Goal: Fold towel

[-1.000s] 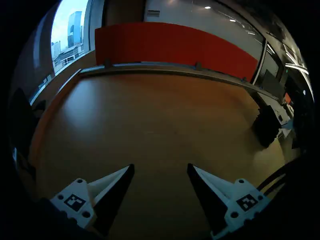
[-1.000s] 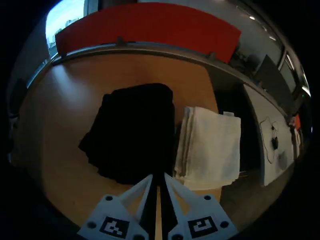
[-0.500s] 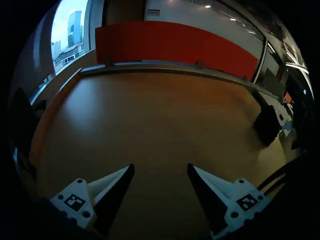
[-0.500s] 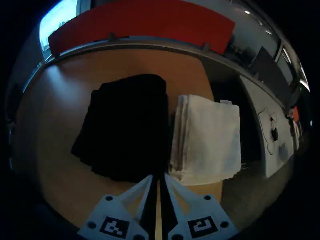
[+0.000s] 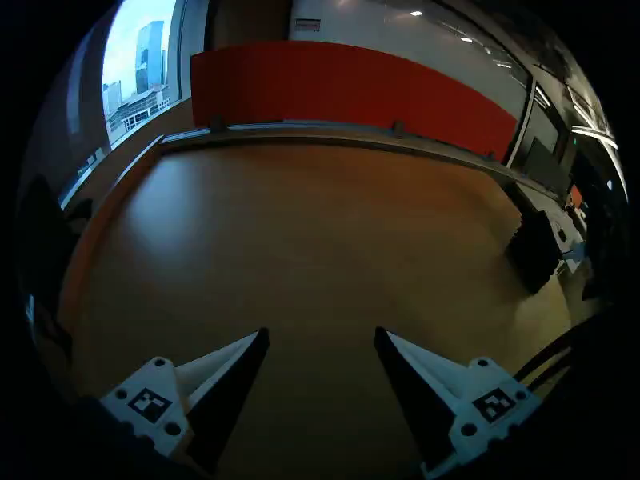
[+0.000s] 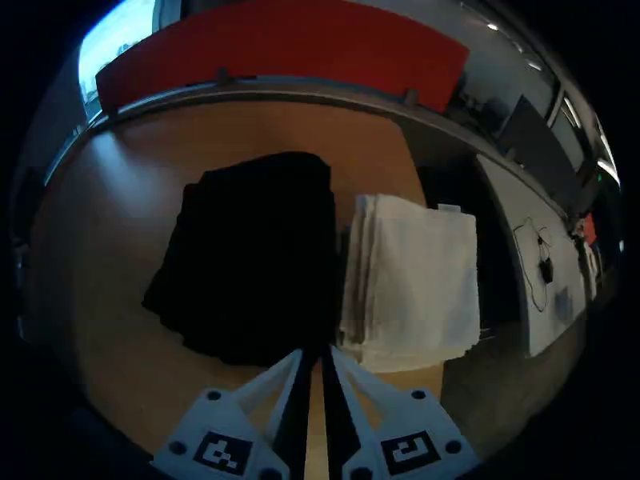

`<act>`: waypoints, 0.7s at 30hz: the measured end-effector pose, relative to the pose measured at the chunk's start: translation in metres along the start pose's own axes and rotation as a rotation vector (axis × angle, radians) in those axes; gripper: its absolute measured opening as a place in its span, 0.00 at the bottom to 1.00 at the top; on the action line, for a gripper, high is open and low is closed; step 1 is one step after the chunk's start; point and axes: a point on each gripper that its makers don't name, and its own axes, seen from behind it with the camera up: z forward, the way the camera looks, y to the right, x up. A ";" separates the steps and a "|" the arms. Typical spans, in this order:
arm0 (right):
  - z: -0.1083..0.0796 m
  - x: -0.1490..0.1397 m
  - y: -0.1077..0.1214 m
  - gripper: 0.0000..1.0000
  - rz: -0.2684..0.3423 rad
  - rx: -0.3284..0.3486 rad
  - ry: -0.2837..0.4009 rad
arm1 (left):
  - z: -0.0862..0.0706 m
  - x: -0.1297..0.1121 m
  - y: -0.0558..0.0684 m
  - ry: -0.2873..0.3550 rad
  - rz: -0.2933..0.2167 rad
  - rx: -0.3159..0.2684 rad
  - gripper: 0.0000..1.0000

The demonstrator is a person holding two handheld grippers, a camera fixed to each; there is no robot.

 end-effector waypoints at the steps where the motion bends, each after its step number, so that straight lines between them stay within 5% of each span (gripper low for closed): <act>1: -0.001 0.000 0.000 0.15 -0.001 -0.002 0.003 | 0.000 0.000 0.000 0.000 0.000 -0.001 0.98; 4: -0.004 0.001 0.001 0.25 -0.006 -0.011 0.013 | 0.001 0.001 0.001 0.002 0.000 -0.004 0.98; 14: -0.014 0.004 0.000 0.97 -0.014 -0.032 0.038 | 0.004 0.004 0.003 0.006 0.002 -0.017 0.98; 21: -0.020 0.008 -0.009 0.99 -0.013 -0.028 0.054 | 0.004 0.007 0.002 0.011 0.004 -0.024 0.98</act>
